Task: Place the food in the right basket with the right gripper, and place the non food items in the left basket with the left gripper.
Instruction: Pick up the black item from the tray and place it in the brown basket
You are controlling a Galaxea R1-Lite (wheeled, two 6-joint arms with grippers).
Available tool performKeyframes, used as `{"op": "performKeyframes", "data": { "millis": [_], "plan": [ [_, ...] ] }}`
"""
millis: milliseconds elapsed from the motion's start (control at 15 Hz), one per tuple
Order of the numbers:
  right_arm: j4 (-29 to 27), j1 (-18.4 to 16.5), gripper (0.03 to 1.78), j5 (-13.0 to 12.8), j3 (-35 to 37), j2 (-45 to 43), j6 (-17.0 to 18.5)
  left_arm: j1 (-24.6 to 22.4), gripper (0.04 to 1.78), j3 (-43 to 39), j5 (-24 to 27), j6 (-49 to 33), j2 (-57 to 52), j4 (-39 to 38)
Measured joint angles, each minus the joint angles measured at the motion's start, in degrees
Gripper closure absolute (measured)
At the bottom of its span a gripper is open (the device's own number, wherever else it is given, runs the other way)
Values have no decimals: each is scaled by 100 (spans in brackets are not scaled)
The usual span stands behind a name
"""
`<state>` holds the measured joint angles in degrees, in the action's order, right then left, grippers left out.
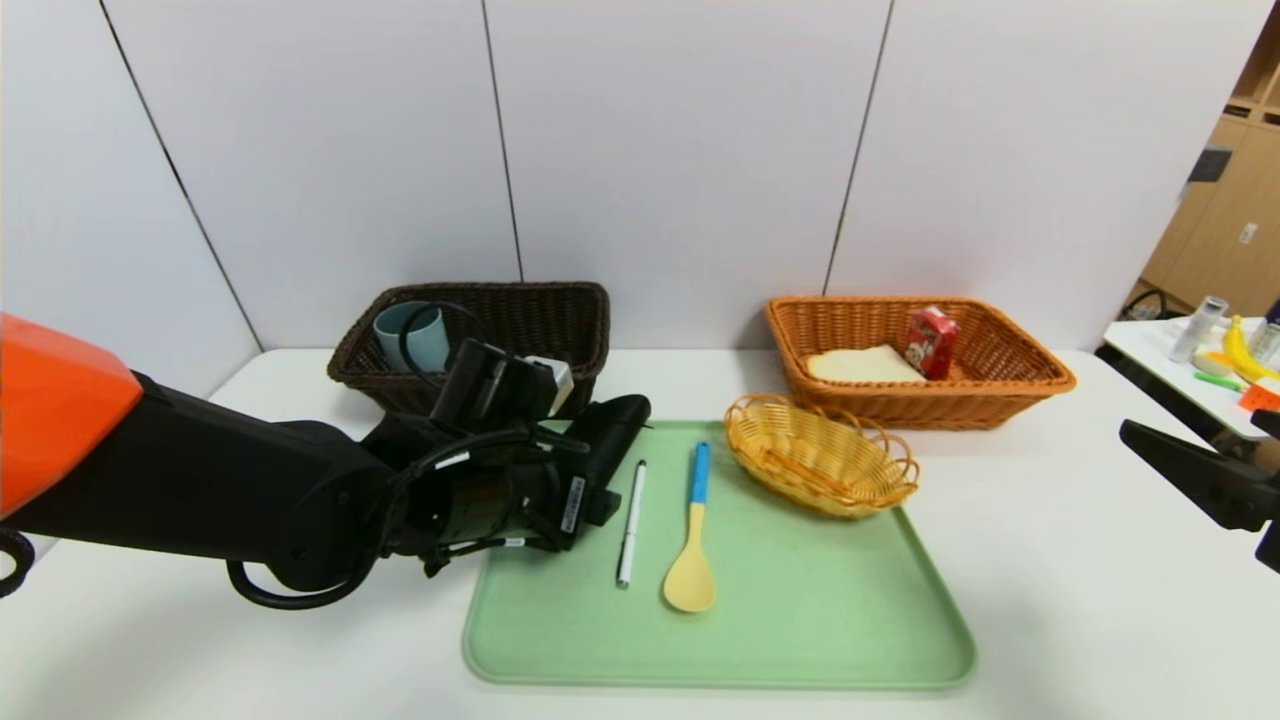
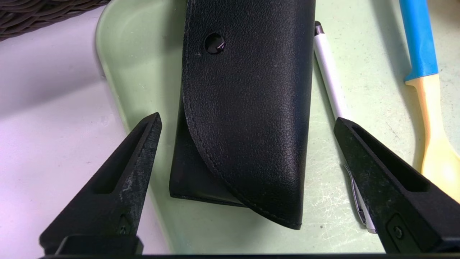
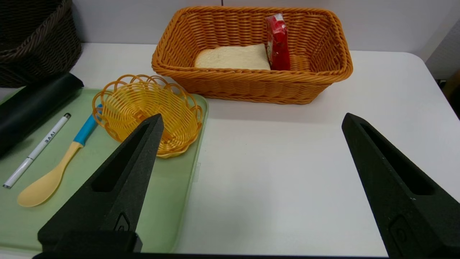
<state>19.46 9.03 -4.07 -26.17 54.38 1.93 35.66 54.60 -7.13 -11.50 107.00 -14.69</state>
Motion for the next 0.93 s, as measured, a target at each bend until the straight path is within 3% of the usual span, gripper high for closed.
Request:
{"op": "performKeyframes", "data": {
  "millis": [133, 400, 667, 933],
  "plan": [
    [0, 0, 10, -13, 0, -2, -2, -2, 13, -20, -28, 30, 2, 2],
    [2, 0, 10, -2, 10, -4, 0, -68, 78, -35, -184, 243, 52, -254],
    [2, 0, 10, -6, 22, -4, 0, -74, 120, -111, -196, 251, 88, -441],
    [-4, 0, 10, -2, 68, 5, -2, 78, 140, -243, -144, 274, -254, -322]
  ]
}}
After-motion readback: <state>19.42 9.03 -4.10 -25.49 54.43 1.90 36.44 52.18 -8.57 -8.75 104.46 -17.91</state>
